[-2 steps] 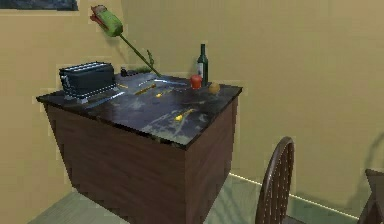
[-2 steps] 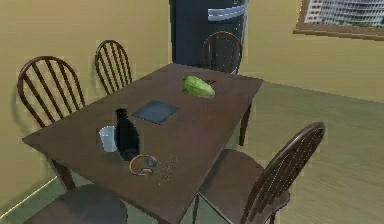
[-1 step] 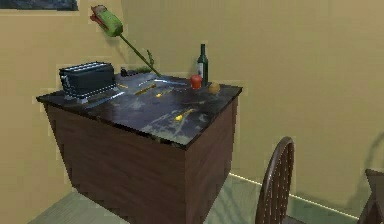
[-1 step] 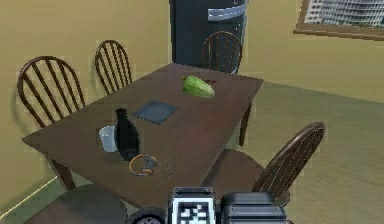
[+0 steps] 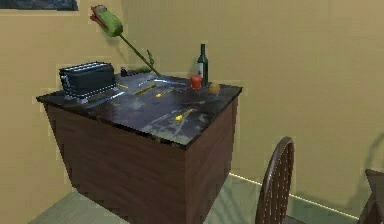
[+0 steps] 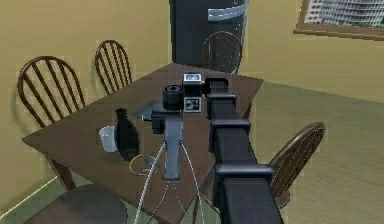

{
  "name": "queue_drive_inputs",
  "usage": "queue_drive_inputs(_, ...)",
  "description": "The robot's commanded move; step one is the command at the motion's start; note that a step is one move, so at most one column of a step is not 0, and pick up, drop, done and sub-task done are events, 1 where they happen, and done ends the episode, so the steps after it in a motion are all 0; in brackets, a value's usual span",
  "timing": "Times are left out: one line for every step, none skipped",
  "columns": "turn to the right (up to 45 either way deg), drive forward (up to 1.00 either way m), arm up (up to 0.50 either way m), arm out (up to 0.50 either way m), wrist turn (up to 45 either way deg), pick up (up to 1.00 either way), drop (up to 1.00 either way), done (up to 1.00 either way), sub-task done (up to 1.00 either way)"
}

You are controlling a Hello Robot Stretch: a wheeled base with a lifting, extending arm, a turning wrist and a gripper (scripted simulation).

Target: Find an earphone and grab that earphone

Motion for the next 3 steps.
queue_drive_inputs(0.0, 0.00, 0.00, 0.00, 45.0, 0.00, 0.00, 0.00, 0.00)
queue_drive_inputs(0.0, 0.00, 0.00, 0.00, 45.0, 0.00, 0.00, 0.00, 0.00)
queue_drive_inputs(0.0, 0.00, 0.00, 0.00, 45.0, 0.00, 0.00, 0.00, 0.00)
